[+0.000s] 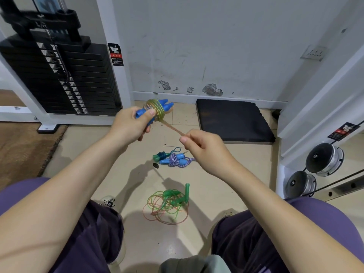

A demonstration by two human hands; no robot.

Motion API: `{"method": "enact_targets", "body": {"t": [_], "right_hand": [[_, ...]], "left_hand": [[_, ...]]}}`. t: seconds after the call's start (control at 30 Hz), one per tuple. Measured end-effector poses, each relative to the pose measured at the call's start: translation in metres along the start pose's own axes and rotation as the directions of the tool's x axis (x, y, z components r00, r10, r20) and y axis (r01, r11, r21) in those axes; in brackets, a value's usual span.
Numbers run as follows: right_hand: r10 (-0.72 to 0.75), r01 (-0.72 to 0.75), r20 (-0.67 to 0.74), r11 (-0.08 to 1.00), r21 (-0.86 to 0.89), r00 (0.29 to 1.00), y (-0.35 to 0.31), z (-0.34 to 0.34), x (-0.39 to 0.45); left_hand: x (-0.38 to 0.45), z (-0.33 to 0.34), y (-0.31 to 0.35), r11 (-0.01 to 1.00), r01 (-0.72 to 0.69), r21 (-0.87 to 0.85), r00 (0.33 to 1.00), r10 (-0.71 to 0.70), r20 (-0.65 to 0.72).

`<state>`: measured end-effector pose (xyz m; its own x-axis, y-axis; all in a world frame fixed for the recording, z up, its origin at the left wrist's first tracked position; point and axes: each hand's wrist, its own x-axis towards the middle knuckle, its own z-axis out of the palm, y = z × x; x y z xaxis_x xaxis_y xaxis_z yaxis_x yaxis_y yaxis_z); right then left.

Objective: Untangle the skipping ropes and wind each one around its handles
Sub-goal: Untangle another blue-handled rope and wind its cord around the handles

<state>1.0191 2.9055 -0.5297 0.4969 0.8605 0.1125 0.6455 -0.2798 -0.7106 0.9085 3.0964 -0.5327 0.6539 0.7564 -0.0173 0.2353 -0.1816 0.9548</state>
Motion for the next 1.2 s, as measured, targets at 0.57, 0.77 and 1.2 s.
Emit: {"method": "enact_targets", "body": {"t": [0.57, 0.77, 1.2], "right_hand": [[0.091, -0.092, 0.019, 0.925, 0.368, 0.996, 0.021, -0.021, 0.012], [0.058, -0.034, -0.073, 0.956, 0.293, 0.996, 0.015, -0.015, 0.008], [-0.006, 0.015, -0.03, 0.955, 0.296, 1.0, 0.005, 0.007, 0.001]], "left_hand": [[-0.035, 0.032, 0.01, 0.985, -0.147, 0.085, 0.705, 0.044, 0.708], [-0.037, 0.026, 0.012, 0.998, -0.016, 0.053, 0.627, -0.031, 0.778], [-0.054, 0.035, 0.017, 0.989, 0.027, 0.142, 0.645, -0.126, 0.754]]}}
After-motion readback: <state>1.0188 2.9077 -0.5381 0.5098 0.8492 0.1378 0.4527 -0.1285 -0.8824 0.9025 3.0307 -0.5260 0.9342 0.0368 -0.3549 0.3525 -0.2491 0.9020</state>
